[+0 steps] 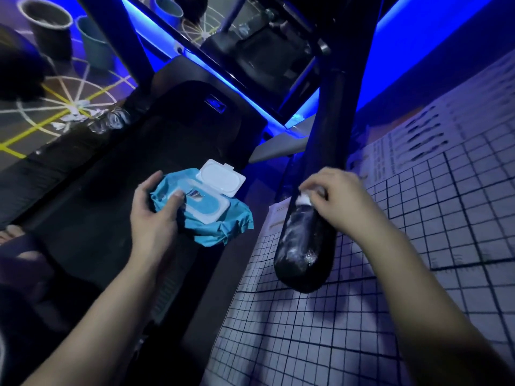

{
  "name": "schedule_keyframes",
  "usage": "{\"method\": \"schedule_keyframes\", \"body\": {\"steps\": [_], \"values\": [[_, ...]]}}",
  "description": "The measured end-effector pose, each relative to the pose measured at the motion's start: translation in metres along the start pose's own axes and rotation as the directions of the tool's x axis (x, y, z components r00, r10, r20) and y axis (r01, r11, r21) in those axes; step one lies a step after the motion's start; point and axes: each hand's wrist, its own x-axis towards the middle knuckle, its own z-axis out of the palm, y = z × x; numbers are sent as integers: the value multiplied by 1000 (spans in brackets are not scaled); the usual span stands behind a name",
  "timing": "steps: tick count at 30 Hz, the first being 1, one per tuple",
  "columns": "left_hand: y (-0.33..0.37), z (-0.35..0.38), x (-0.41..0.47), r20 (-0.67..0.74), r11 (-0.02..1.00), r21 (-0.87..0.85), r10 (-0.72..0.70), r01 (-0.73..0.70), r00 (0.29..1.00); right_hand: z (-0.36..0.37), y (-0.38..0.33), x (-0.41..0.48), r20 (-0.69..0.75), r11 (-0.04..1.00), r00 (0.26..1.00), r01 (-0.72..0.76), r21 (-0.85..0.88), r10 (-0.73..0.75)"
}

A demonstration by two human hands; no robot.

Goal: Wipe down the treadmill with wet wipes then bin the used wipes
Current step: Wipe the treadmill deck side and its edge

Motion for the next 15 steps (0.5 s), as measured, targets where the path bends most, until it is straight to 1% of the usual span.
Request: {"method": "schedule_keyframes", "body": {"steps": [1, 3, 7, 10, 11, 12, 13, 14, 15], "values": [[1, 1, 2, 10, 1000, 6, -6, 6, 1000, 2, 0, -1, 68, 997, 998, 12, -70, -7], [2, 5, 6, 30, 1000, 9, -27, 27, 999, 0, -3, -9, 139, 991, 990, 40, -131, -21], [0, 18, 9, 65, 999, -3, -42, 42, 997, -10, -25, -35, 274, 981, 957, 132, -144, -89], [1, 30, 10, 54, 996, -47, -75, 77, 996, -13, -31, -43, 372, 987, 922, 146, -66, -112], [1, 35, 10, 54, 993, -74, -92, 96, 994, -15, -29, -42, 368, 993, 923, 116, 3, -109], [2, 40, 9, 58, 989, -97, -110, 115, 992, -16, -26, -38, 329, 992, 939, 72, 101, -102], [3, 45, 9, 64, 985, -114, -124, 131, 990, -17, -22, -32, 249, 979, 965, 30, 203, -82], [4, 50, 8, 72, 982, -126, -129, 137, 989, -17, -16, -24, 155, 966, 986, 11, 259, -53], [4, 55, 7, 76, 983, -127, -123, 132, 990, -15, -9, -16, 84, 968, 996, 5, 250, -26]]}}
